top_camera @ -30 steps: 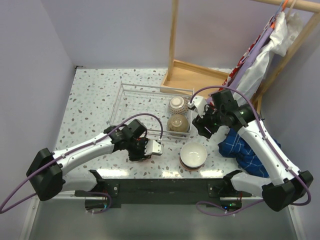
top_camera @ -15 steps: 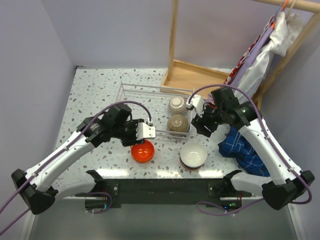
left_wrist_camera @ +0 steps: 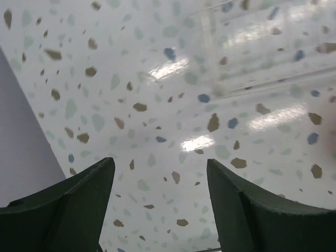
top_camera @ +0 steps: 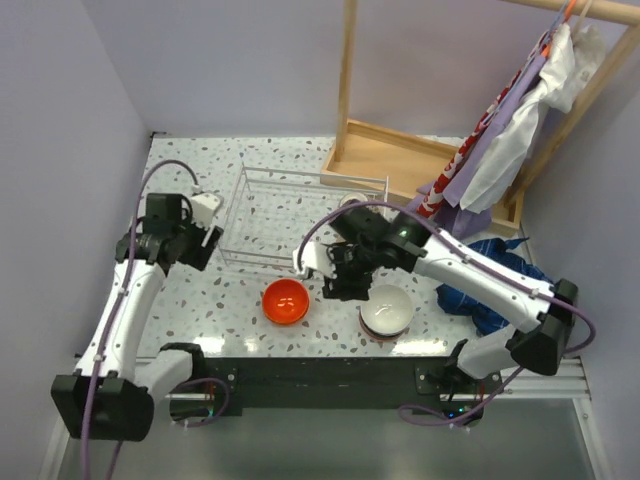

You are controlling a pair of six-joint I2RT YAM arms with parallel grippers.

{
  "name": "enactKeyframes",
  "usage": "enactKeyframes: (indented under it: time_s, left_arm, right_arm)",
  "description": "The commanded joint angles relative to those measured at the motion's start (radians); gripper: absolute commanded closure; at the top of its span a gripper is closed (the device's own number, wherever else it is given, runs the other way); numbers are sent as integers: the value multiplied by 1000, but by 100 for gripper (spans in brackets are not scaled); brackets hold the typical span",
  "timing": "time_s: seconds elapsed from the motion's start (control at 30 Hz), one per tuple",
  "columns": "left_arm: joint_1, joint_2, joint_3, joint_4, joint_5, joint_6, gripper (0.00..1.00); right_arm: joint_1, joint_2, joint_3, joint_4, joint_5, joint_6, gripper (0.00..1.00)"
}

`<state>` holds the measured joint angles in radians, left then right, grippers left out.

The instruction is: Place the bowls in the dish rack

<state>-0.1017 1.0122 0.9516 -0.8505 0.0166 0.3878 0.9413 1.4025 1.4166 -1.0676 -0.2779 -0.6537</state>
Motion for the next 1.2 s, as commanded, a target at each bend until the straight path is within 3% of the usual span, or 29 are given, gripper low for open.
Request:
enactKeyframes:
  time_s: [0.0,0.07,0.17,0.93,1.03,1.17]
  left_arm:
    - [304,109,55,70,38,-84,24]
    - [406,161,119,48,116,-98,26]
    - [462,236,165,47,176,-136,28]
    - [467,192,98,111,204,-165,29]
    - [467,175,81,117,207,-170,29]
    - [467,160,65,116,207,-176,29]
  right_arm:
    - [122,94,51,99,11,-80,39]
    - [166,165,68,145,6,-98,39]
    - [211,249,103,185,9,-101,40]
    - [249,447,67,259,-1,-159,49]
    - [248,454,53,255,2,-167,51]
    - [249,461,50,235,-4,-170,68]
